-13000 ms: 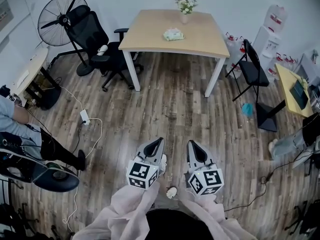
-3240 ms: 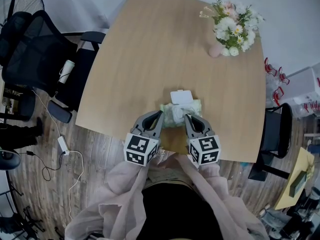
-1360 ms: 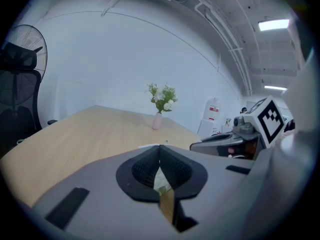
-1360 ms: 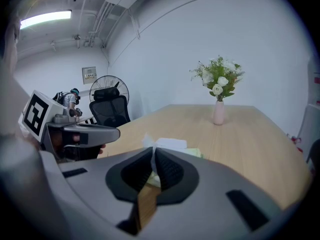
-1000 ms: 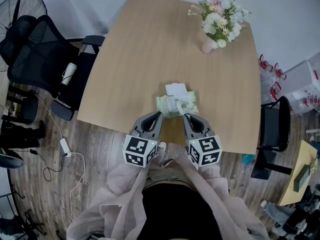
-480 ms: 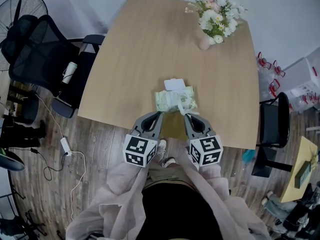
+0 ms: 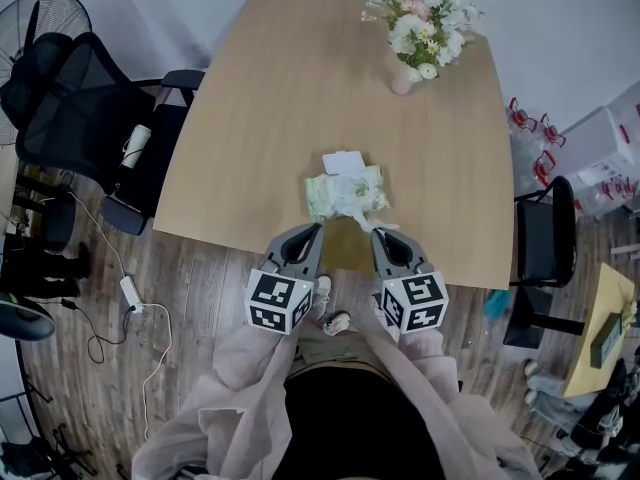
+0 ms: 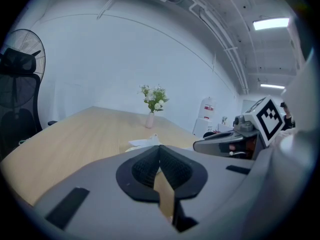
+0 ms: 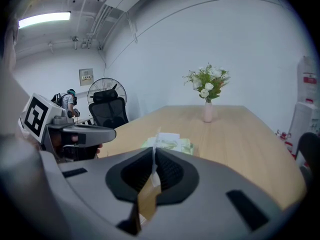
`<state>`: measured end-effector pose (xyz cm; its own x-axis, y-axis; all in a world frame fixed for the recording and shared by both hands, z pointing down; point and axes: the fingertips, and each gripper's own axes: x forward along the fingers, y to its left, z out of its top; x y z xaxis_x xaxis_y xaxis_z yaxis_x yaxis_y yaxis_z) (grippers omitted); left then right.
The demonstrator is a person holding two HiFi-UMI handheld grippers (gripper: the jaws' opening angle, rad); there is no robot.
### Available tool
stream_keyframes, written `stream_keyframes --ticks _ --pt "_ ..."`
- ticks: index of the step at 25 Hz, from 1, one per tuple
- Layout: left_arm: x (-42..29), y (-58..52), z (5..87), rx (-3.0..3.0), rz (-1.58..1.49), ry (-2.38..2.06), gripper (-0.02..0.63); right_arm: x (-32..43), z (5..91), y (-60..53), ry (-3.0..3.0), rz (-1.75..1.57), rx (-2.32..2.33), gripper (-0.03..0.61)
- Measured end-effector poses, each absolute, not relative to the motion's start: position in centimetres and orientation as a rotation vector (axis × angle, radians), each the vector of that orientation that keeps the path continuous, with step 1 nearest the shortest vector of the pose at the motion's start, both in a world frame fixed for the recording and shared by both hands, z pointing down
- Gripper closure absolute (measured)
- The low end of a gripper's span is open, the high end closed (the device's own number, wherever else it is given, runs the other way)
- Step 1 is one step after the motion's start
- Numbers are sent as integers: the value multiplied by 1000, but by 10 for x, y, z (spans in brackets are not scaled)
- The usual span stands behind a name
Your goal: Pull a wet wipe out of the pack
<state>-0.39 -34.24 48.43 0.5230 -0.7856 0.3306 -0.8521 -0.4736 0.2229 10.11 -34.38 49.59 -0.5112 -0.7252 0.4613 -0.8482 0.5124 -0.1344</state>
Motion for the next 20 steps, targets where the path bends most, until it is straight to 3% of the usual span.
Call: stream_keyframes --ticks 20 --pt "-6 -335 463 2465 244 -1366 603 159 448 -341 -2408 454 1561 560"
